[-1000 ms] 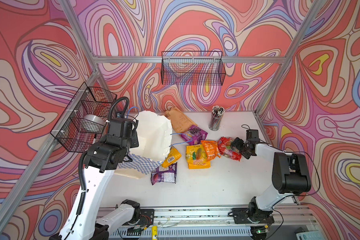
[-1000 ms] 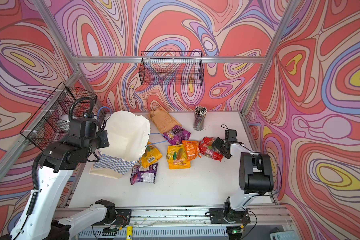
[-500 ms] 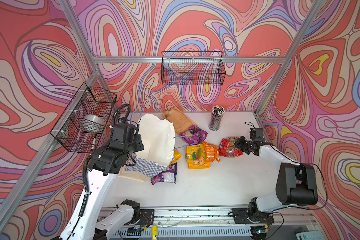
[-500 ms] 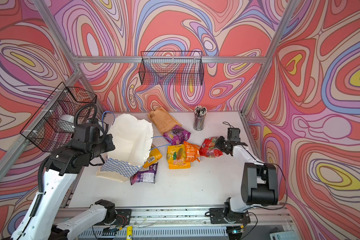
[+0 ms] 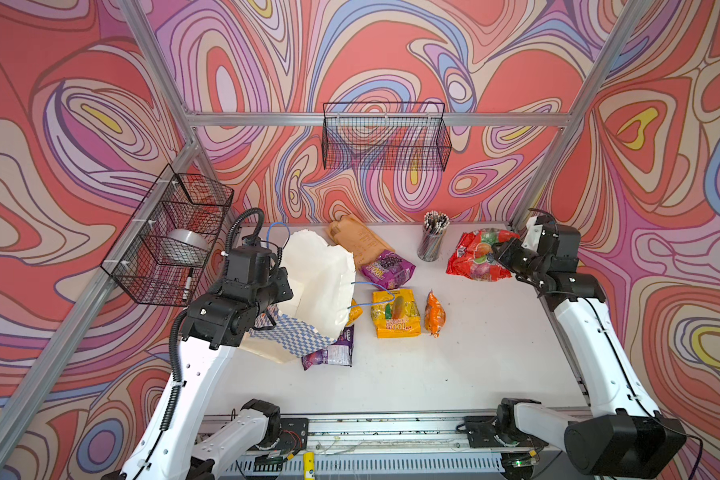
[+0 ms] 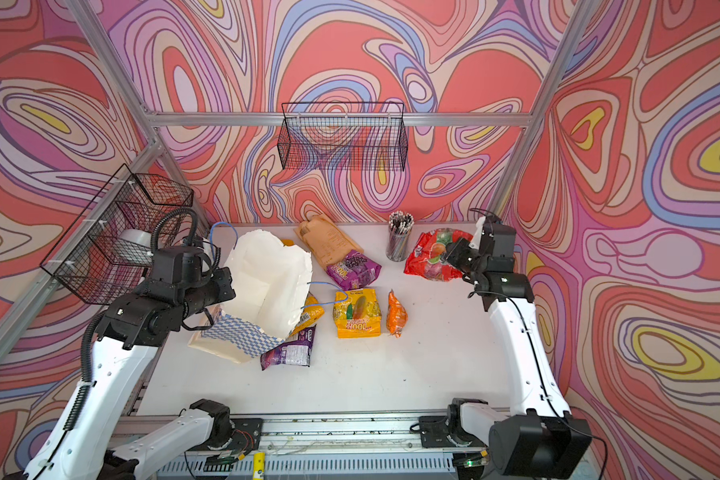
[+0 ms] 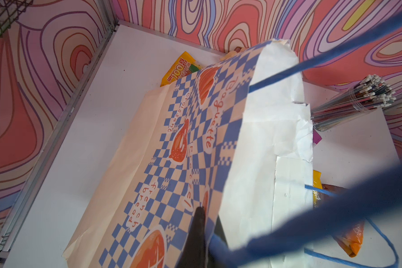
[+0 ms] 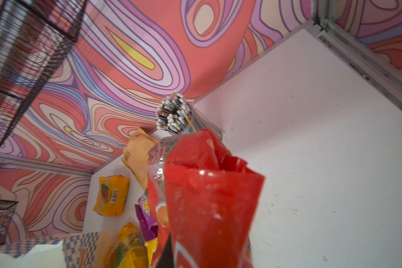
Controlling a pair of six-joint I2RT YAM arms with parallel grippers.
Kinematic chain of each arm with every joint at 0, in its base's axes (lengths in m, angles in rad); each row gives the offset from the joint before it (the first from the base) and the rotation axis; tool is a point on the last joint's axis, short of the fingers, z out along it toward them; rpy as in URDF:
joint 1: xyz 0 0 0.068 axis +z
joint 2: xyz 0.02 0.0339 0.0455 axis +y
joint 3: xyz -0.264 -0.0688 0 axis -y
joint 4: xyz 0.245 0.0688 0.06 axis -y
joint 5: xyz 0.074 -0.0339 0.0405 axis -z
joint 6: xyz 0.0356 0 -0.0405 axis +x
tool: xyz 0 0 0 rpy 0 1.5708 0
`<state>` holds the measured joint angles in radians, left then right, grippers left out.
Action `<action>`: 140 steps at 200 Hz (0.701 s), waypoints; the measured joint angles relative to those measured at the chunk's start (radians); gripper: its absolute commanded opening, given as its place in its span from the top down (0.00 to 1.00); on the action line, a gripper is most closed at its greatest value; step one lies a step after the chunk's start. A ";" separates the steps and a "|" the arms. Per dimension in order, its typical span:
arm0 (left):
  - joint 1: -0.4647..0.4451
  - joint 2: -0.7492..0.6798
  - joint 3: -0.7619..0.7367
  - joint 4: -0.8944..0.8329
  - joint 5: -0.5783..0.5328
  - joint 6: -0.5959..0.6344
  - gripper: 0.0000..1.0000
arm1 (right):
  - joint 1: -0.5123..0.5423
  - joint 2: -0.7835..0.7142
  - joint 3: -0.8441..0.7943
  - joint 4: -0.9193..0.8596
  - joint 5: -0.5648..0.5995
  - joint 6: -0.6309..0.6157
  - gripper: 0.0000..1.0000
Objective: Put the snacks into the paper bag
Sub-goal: 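Grasp the red LOT100 candy bag with the right gripper and lift it, then carry the red bag over the held paper bag and release it inside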
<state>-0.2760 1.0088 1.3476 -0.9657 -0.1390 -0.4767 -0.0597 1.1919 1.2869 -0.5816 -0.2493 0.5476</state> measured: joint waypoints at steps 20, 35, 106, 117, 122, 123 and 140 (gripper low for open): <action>0.000 0.000 -0.009 0.006 0.018 -0.002 1.00 | 0.127 0.034 0.122 -0.033 0.028 -0.009 1.00; 0.000 0.000 -0.014 0.011 0.028 -0.007 1.00 | 0.285 0.083 0.225 -0.038 0.045 -0.015 1.00; 0.000 -0.009 -0.039 0.037 0.051 -0.024 1.00 | 0.796 0.437 0.515 0.027 0.028 -0.007 1.00; 0.000 -0.012 -0.042 0.042 0.053 -0.026 1.00 | 0.834 0.489 0.531 0.030 0.029 -0.007 1.00; 0.000 -0.015 -0.043 0.043 0.053 -0.027 1.00 | 0.850 0.513 0.536 0.031 0.029 -0.007 1.00; 0.000 -0.015 -0.043 0.043 0.053 -0.027 1.00 | 0.853 0.517 0.536 0.030 0.029 -0.007 1.00; 0.000 -0.027 -0.043 0.044 0.053 -0.028 1.00 | 0.890 0.594 0.556 0.025 0.027 -0.006 1.00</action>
<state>-0.2760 0.9813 1.3041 -0.9218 -0.0860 -0.5045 0.8299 1.7855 1.8431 -0.5564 -0.2218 0.5411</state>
